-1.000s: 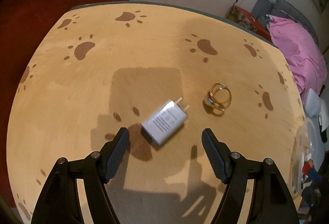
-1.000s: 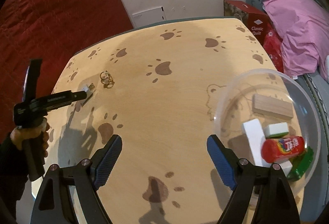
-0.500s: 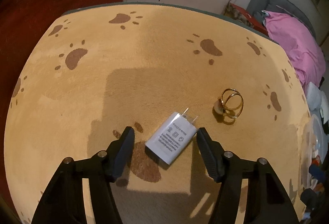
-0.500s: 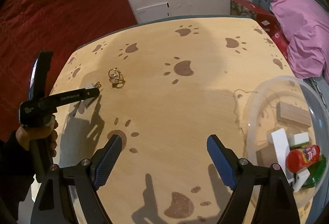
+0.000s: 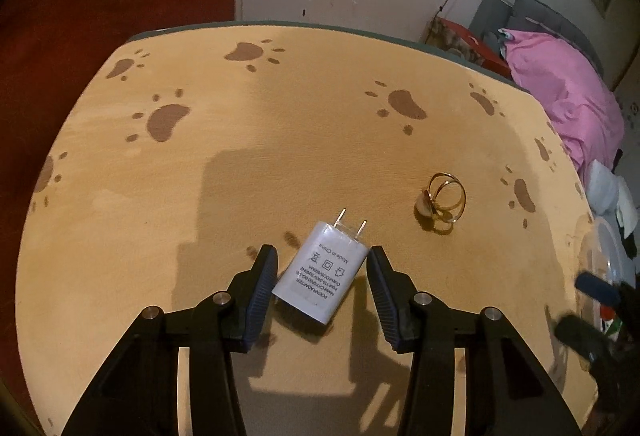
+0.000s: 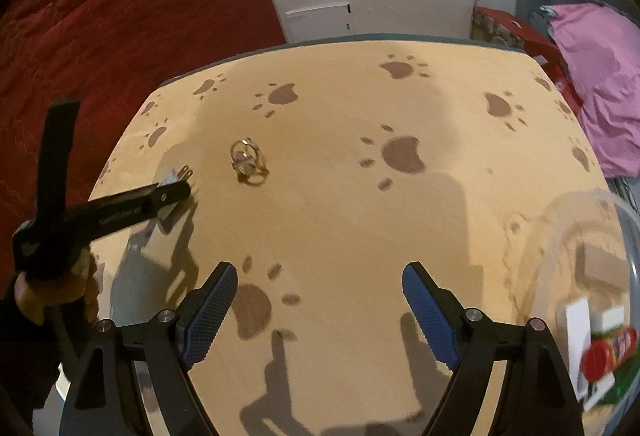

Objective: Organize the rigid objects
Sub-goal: 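Grasp the gold ring with the right tool while the left tool holds the charger, then carry the gold ring into the bowl and open the right tool, then lower the white charger into the bowl and open the left tool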

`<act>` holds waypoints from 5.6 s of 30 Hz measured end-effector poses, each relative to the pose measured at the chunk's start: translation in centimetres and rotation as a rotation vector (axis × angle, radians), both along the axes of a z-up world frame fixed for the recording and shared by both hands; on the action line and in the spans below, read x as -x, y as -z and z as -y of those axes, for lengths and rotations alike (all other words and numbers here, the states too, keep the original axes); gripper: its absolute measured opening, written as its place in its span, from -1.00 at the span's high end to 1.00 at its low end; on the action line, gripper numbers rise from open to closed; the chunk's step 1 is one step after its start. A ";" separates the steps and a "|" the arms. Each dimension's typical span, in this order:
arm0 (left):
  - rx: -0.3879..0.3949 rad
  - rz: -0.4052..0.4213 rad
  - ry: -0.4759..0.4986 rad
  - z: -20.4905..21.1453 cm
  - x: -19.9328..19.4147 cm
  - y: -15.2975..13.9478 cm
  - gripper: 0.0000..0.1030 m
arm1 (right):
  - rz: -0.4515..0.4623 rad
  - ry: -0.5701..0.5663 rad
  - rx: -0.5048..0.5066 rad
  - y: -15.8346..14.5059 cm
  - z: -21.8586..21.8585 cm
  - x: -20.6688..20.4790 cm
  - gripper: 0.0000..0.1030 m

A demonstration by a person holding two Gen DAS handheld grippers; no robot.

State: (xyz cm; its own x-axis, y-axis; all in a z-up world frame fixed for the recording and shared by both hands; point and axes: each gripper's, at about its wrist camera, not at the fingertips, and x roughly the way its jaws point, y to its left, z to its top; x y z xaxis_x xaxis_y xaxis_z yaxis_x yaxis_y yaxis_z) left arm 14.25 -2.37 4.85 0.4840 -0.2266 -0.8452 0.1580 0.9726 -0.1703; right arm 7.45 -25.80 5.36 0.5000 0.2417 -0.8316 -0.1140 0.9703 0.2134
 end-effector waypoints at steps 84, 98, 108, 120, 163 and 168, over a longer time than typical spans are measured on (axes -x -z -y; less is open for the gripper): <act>0.001 0.045 0.022 5.6 15.1 -6.4 0.08 | 0.062 0.015 0.033 -3.6 6.5 2.2 0.34; 0.007 0.064 0.079 11.7 17.6 -7.6 0.08 | 0.056 0.087 0.038 -3.9 13.3 6.9 0.34; 0.004 0.071 0.120 15.4 18.5 -8.2 0.08 | 0.055 0.132 0.058 -3.8 17.1 8.5 0.34; -0.006 0.068 0.172 18.4 19.0 -8.3 0.08 | 0.025 0.248 0.015 -2.3 22.7 10.4 0.34; -0.007 0.020 0.435 34.2 14.5 -6.0 -0.35 | -0.059 0.402 -0.036 -0.9 28.1 18.1 -0.98; -0.049 0.028 0.415 33.6 14.9 -6.5 -0.71 | -0.093 0.392 -0.042 -0.4 27.9 18.0 -1.00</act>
State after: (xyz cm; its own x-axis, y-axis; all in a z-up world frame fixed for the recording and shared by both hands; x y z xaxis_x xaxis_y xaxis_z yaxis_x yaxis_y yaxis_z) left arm -0.62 -36.00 11.40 0.3834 -0.3674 -0.8474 0.5420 0.8324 -0.1156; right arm -10.51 -53.69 5.73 0.4841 0.0821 -0.8711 0.2847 0.9266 0.2456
